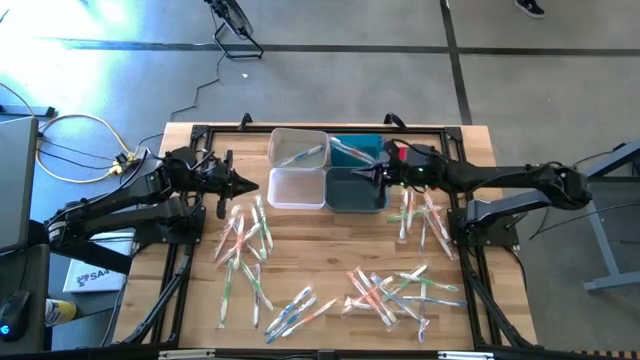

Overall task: Pick & Place Toothbrushes
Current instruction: Put the green toothbrush into the green bin

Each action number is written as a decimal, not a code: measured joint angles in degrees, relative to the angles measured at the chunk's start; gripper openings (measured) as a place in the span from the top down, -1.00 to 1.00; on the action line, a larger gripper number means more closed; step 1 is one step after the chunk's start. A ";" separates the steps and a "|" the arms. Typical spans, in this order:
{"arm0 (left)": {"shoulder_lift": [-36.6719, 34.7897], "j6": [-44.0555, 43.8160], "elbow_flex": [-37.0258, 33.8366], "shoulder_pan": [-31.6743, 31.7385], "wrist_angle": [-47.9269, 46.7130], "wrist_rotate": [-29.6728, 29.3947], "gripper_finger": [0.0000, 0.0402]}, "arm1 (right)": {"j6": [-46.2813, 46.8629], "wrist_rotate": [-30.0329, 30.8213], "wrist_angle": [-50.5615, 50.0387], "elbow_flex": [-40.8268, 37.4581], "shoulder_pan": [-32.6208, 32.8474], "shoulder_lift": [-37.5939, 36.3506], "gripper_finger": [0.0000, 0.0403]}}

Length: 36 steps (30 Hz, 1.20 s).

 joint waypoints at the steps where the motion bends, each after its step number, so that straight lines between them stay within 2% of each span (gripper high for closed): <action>1: 0.58 0.10 0.00 -0.02 0.09 0.00 0.99 | 0.02 0.07 2.03 -1.09 0.33 -0.55 0.98; 9: 7.92 0.86 0.00 0.01 4.52 -0.07 0.99 | -0.14 -0.01 16.47 -9.34 3.91 -1.52 0.98; 17: 13.04 0.52 0.00 -0.01 5.32 -0.13 0.99 | 2.57 0.18 17.32 -11.92 7.07 -1.49 0.98; 23: 13.19 -0.44 0.00 -0.02 5.68 -0.11 0.99 | 1.84 0.18 17.46 -11.93 9.83 -1.49 0.98; 30: 13.42 2.53 0.00 -0.01 10.89 1.28 0.99 | 1.09 0.23 18.17 -11.91 11.33 -1.47 0.98; 36: 13.45 4.15 0.00 -0.02 11.99 3.52 0.99 | 1.07 4.70 19.09 -11.91 12.61 -1.47 0.99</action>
